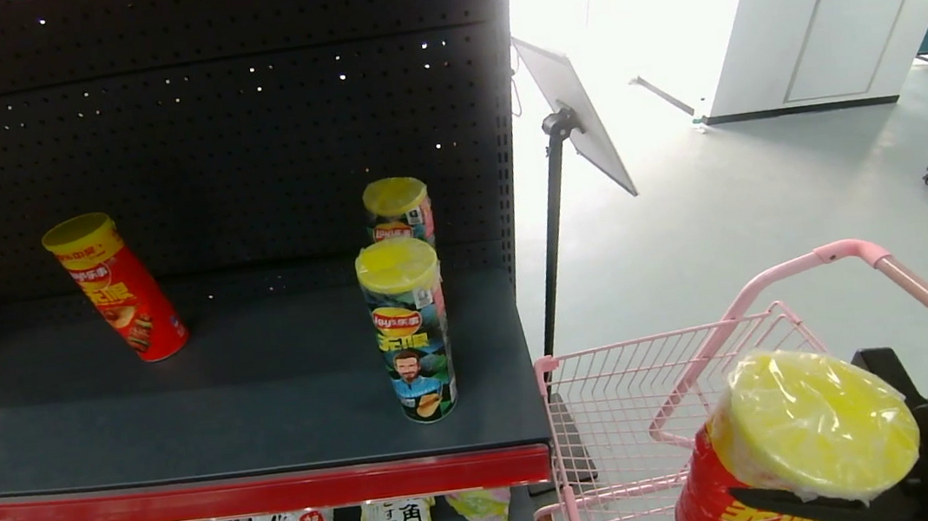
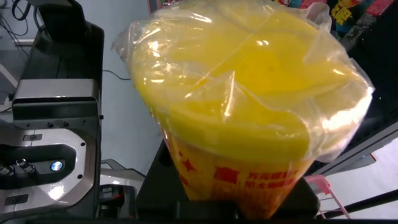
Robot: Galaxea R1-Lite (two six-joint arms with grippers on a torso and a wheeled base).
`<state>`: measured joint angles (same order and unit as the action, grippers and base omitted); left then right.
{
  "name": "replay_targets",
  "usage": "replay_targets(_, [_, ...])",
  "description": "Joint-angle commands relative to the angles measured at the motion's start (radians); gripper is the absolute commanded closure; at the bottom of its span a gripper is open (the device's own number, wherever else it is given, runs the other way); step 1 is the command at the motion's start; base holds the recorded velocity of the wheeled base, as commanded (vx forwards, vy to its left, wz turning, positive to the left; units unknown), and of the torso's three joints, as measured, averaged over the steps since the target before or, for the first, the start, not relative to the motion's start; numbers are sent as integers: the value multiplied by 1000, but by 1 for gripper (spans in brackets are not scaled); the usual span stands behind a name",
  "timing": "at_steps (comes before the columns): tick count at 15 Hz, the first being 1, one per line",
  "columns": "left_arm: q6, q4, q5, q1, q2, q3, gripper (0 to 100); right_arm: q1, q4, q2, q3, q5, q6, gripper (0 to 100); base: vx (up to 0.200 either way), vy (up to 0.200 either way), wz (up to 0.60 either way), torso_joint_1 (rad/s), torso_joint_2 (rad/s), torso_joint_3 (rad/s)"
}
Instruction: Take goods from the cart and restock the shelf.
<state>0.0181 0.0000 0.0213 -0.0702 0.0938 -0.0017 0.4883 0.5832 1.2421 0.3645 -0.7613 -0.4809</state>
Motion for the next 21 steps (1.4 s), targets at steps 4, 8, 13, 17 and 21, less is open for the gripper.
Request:
replay_targets(4, [0, 0, 0, 0, 0, 0, 0, 27, 0, 0, 2, 8, -5, 100, 0, 0, 0, 0, 0, 0])
replay_targets(8, [3, 0, 0, 0, 0, 0, 0, 98, -2, 8, -10, 23, -5, 100, 0, 0, 0, 0, 0, 0])
replay_targets(13, [0, 0, 0, 0, 0, 0, 0, 104, -2, -1, -18, 99, 2, 100, 0, 0, 0, 0, 0, 0])
replay_targets(17, [0, 0, 0, 0, 0, 0, 0, 104, 1, -4, -9, 181, 27, 100, 0, 0, 0, 0, 0, 0])
replay_targets(21, [0, 0, 0, 0, 0, 0, 0, 105, 3, -39, 5, 346, 143, 100, 0, 0, 0, 0, 0, 0])
